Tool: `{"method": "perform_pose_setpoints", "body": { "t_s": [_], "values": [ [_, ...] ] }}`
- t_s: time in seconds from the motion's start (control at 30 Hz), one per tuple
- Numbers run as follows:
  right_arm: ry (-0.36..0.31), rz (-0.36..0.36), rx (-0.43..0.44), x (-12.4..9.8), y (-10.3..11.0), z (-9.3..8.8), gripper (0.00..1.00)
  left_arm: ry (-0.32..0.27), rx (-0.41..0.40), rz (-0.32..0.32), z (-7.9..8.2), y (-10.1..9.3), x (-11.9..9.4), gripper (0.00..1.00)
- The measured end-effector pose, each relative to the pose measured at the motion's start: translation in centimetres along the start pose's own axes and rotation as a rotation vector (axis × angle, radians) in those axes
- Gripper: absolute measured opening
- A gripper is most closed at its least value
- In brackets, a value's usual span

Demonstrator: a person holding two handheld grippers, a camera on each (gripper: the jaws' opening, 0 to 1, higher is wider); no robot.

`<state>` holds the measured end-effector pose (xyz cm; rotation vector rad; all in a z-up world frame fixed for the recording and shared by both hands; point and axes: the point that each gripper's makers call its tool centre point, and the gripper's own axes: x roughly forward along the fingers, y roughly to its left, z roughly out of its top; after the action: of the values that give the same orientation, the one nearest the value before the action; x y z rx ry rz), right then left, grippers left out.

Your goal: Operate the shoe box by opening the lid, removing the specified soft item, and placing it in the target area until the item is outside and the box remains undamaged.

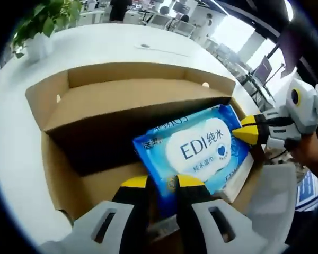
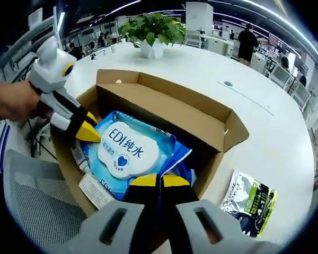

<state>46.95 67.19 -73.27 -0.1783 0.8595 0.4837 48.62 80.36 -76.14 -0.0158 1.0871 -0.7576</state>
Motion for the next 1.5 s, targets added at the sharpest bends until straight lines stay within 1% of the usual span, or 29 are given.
{"method": "perform_pose_setpoints", "body": {
  "t_s": [0.1, 0.27, 0.43, 0.6, 0.67, 0.73, 0.83, 0.9, 0.93, 1.0, 1.2, 1.33, 1.43, 1.5],
  "values": [
    [-0.004, 0.003, 0.009, 0.1, -0.1, -0.1, 0.0, -0.001, -0.057, -0.017, 0.0, 0.2, -0.1, 0.04],
    [-0.012, 0.009, 0.014, 0.1, 0.0, -0.1, 0.0, 0.002, -0.052, -0.019, 0.1, 0.2, 0.1, 0.0],
    [-0.011, 0.013, 0.014, 0.0, 0.0, 0.0, 0.0, -0.002, -0.052, -0.02, 0.2, 0.0, -0.2, 0.0],
    [-0.02, 0.018, 0.011, -0.5, 0.2, 0.3, 0.0, -0.014, -0.054, -0.029, 0.1, -0.4, -1.2, 0.0],
    [-0.026, 0.018, -0.001, -0.8, 0.4, 0.5, 0.0, -0.014, -0.041, -0.038, 0.1, -0.6, -1.5, 0.0],
    [-0.031, 0.019, -0.007, -1.1, 0.5, 0.8, 0.0, -0.018, -0.019, -0.031, 0.1, -0.6, -2.2, 0.0],
    [-0.043, 0.024, -0.009, -1.4, 0.6, 1.3, 0.0, -0.03, -0.016, -0.034, 0.4, -0.7, -2.8, 0.0],
    [-0.04, 0.028, -0.014, -1.2, 0.6, 1.2, 0.0, -0.034, -0.015, -0.031, 0.4, -0.7, -2.9, 0.0],
    [-0.034, 0.029, -0.017, -1.0, 0.6, 0.9, 0.0, -0.034, -0.029, -0.03, 0.3, -0.6, -2.8, 0.0],
    [-0.023, 0.029, -0.017, -0.8, 0.7, 0.6, 0.0, -0.034, -0.034, -0.025, 0.1, -0.6, -2.5, 0.0],
    [-0.023, 0.024, -0.022, -1.0, 0.7, 0.6, 0.0, -0.037, -0.042, -0.022, 0.1, -0.6, -2.5, 0.0],
    [-0.031, 0.022, -0.02, -1.6, 0.8, 1.0, 0.0, -0.036, -0.037, -0.025, 0.4, -0.9, -3.0, 0.0],
    [-0.039, 0.024, -0.018, -1.9, 0.9, 1.3, 0.0, -0.049, -0.043, -0.029, 0.6, -1.0, -3.6, 0.0],
    [-0.047, 0.027, -0.016, -2.2, 1.1, 1.5, 0.0, -0.054, -0.031, -0.029, 0.6, -1.2, -4.0, 0.0]
  ]
}}
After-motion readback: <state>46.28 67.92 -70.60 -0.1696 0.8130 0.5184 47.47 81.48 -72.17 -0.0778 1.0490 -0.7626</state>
